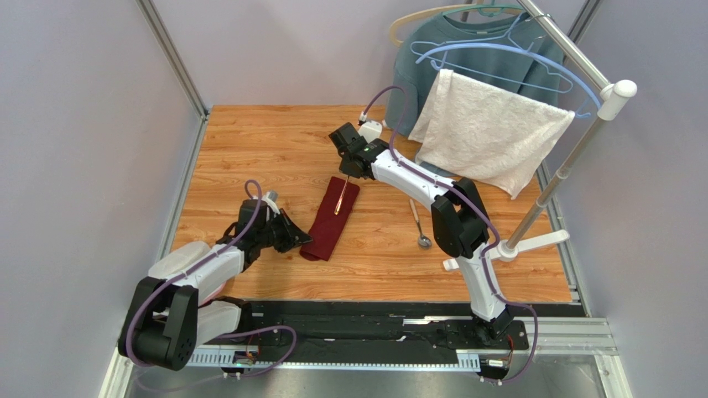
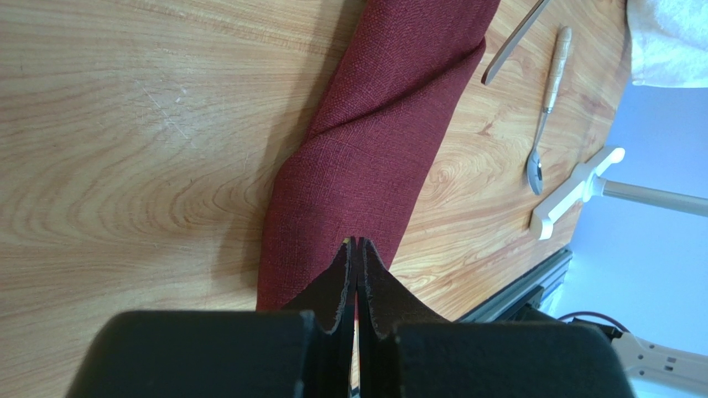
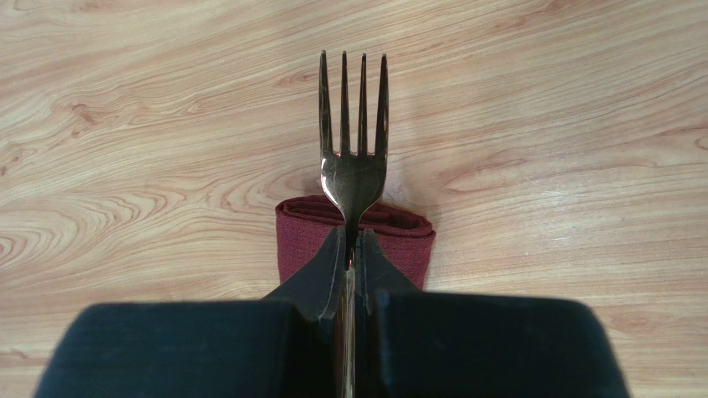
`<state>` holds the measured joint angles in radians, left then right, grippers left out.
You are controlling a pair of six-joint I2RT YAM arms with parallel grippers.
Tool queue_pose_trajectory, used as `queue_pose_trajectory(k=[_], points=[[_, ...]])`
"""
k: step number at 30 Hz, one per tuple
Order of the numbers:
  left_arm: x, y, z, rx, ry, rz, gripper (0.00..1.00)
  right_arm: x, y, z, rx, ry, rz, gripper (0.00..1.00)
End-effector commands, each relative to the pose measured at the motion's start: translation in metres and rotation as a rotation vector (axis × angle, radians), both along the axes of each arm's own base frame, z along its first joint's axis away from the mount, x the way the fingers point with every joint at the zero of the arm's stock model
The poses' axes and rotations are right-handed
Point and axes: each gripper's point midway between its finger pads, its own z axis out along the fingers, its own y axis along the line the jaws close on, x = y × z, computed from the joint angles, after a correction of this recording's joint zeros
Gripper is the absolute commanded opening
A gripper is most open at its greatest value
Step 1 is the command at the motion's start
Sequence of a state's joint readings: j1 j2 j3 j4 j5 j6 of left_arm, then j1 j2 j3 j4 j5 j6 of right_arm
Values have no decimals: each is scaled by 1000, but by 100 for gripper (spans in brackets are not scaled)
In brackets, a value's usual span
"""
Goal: Fold the napkin into a case and place the utensils inside
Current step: Insert the fork into the folded napkin.
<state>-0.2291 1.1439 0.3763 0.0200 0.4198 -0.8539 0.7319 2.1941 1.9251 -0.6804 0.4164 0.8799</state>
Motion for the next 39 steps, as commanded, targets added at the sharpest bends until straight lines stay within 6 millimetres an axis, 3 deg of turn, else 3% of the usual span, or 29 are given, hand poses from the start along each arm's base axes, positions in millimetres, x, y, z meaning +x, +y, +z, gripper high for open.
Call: queue_pose_trajectory(k=[1, 3, 9, 12, 21, 25, 32, 39], points=[[3, -2, 1, 3, -49, -27, 0, 10, -2, 15, -15, -59, -40, 0], [0, -4, 1, -4, -46, -49, 0, 10, -8, 14, -29, -64, -59, 0], [-1, -25, 28, -77, -128, -165, 0, 11, -10, 6, -53, -68, -58, 0], [-6, -29, 29, -72, -123, -192, 0, 15, -13, 4, -72, -78, -64, 0], [-24, -37, 0, -97, -23, -225, 0, 20, -9, -11, -80, -62, -57, 0], [-25, -33, -7, -76, -9, -212, 0, 11, -7, -16, -75, -31, -53, 0], [-32, -29, -24, -51, 36, -204, 0, 20, -8, 2, -81, -88, -46, 0], [-36, -28, -29, -58, 35, -197, 0, 29, -11, -4, -103, -88, -48, 0]])
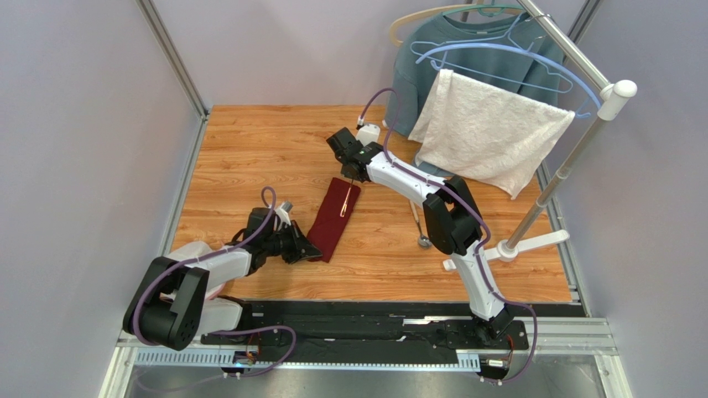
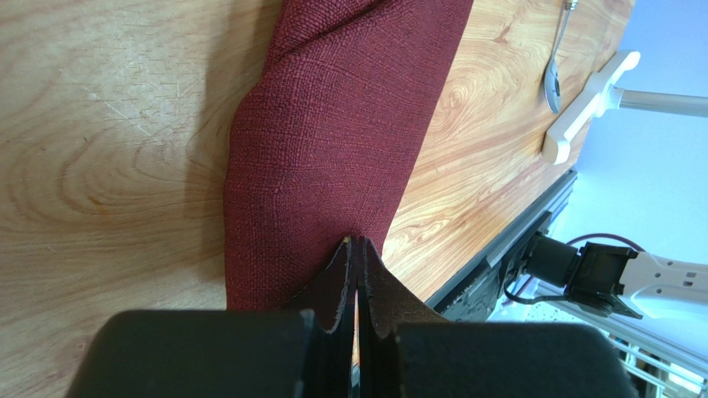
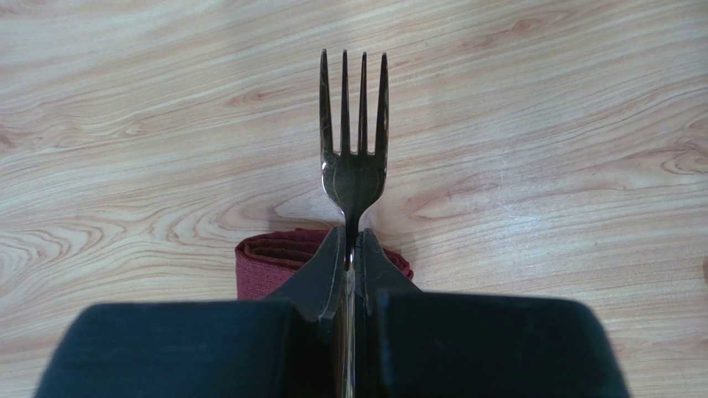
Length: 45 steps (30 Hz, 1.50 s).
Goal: Fold the napkin into a case and place the utensils inside
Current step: Insert the fork into the folded napkin.
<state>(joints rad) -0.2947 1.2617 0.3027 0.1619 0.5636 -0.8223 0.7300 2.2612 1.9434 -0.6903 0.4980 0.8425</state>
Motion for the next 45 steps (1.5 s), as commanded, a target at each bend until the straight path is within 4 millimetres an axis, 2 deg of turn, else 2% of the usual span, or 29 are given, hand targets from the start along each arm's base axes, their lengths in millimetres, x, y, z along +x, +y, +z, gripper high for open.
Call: queue_pose_trajectory(k=[1, 7, 12, 17, 24, 31, 45], points=[[-2, 1, -6, 12, -16, -9, 0, 20, 3, 20, 5, -81, -17, 0], [-1, 1, -10, 11, -9, -8, 0, 24, 5, 25, 4, -94, -14, 0], [-2, 0, -13, 5, 0, -6, 0, 19, 7, 18, 0, -63, -13, 0], [-2, 0, -19, 7, 8, -4, 0, -1, 13, 9, 25, -11, -16, 0], [-6, -2, -35, -6, 52, -1, 0, -20, 21, 14, 48, 16, -20, 0], [-5, -5, -37, -27, 58, -2, 0, -46, 23, 0, 34, 82, -6, 0], [-6, -3, -37, -21, 57, 4, 0, -89, 37, -10, 72, 171, 45, 0]])
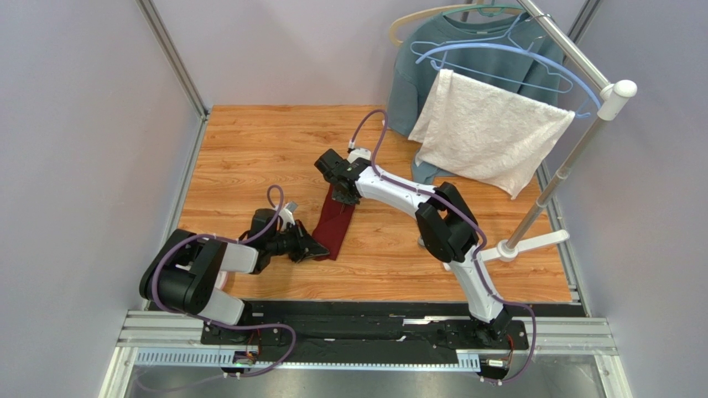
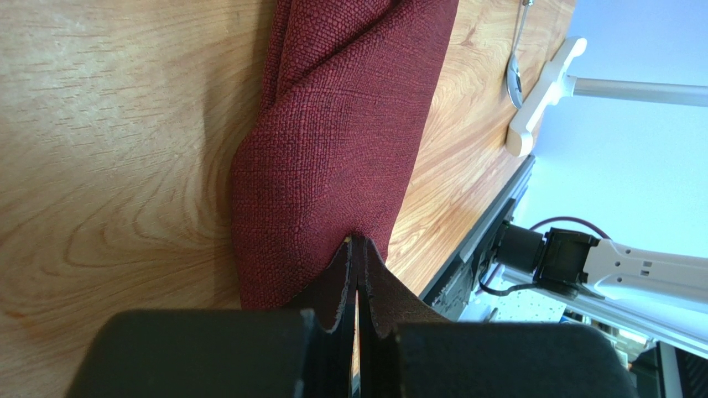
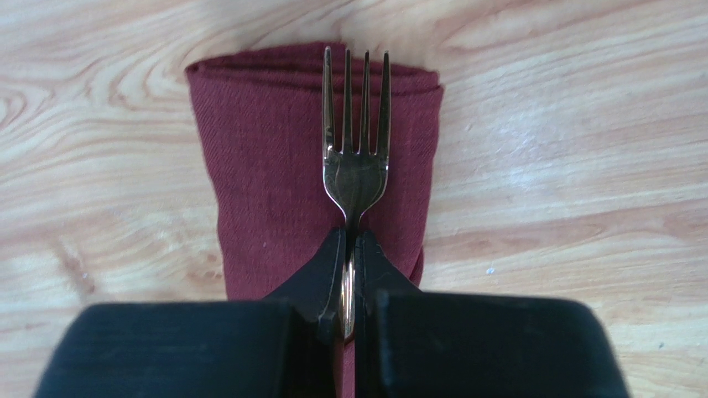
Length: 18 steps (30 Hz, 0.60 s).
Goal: Fold the napkin into a case and place the utensils inside
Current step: Insert the fork into the folded napkin.
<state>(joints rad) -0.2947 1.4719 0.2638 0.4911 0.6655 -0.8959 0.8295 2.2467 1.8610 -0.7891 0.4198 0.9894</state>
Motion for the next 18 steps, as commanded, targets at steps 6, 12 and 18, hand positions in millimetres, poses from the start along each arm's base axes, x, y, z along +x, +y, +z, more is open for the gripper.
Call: queue_pose_trajectory(k=[6, 12, 18], points=[[-12, 14, -29, 103, 59, 31, 0, -33, 10, 20, 55, 36, 18, 0], [-12, 14, -29, 107, 59, 30, 0, -43, 9, 13, 67, 69, 21, 0], [-12, 15, -30, 112, 62, 29, 0, -51, 10, 18, 78, 77, 38, 10]])
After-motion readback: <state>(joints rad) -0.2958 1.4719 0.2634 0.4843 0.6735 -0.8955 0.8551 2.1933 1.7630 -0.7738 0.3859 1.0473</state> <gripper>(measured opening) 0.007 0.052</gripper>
